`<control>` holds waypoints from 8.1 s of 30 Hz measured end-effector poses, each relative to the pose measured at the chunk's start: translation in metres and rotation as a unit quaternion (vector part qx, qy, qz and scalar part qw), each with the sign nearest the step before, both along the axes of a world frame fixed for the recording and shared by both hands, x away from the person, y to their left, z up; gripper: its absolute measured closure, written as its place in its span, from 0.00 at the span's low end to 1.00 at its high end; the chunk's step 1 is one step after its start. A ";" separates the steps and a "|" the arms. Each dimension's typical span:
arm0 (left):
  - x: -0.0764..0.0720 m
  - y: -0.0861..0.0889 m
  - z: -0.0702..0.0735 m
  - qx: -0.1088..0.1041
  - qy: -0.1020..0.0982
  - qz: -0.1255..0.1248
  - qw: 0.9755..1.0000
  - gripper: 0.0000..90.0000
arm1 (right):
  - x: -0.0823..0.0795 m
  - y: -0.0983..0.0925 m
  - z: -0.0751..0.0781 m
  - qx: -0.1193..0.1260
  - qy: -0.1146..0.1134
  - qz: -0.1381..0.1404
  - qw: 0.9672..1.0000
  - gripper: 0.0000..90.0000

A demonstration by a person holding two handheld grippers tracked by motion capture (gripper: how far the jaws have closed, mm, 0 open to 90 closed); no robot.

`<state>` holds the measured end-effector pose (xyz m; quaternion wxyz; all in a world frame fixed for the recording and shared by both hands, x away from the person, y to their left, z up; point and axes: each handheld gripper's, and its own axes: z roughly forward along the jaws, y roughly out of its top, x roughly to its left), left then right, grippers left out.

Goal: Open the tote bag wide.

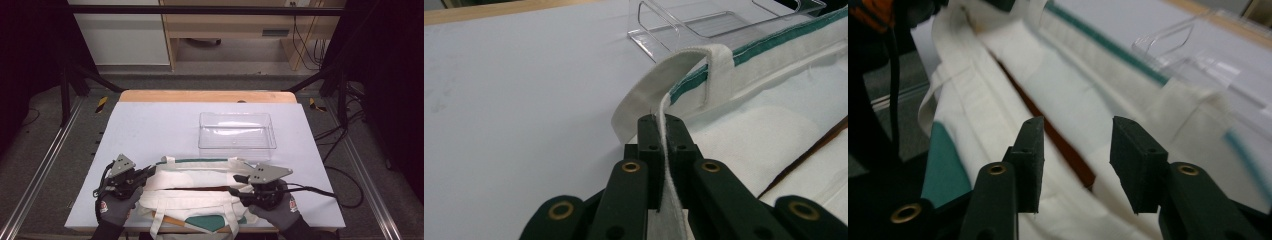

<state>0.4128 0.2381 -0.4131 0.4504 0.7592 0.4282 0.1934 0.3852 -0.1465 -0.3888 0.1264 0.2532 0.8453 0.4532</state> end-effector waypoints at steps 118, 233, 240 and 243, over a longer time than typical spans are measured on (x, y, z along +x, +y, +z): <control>-0.032 -0.028 -0.010 0.064 -0.049 -0.050 0.996 0.58 | 0.050 0.002 -0.045 -0.031 0.022 -0.078 0.996 0.99; -0.057 -0.046 -0.045 0.095 0.083 -0.051 0.991 0.97 | 0.004 -0.022 -0.055 -0.062 0.046 -0.052 0.996 1.00; -0.054 -0.047 -0.050 0.104 0.091 -0.051 0.989 0.98 | 0.008 -0.027 -0.068 -0.054 0.067 -0.069 0.994 1.00; -0.053 -0.047 -0.049 0.101 0.090 -0.051 0.989 0.98 | 0.009 -0.024 -0.074 -0.064 0.060 -0.071 0.994 1.00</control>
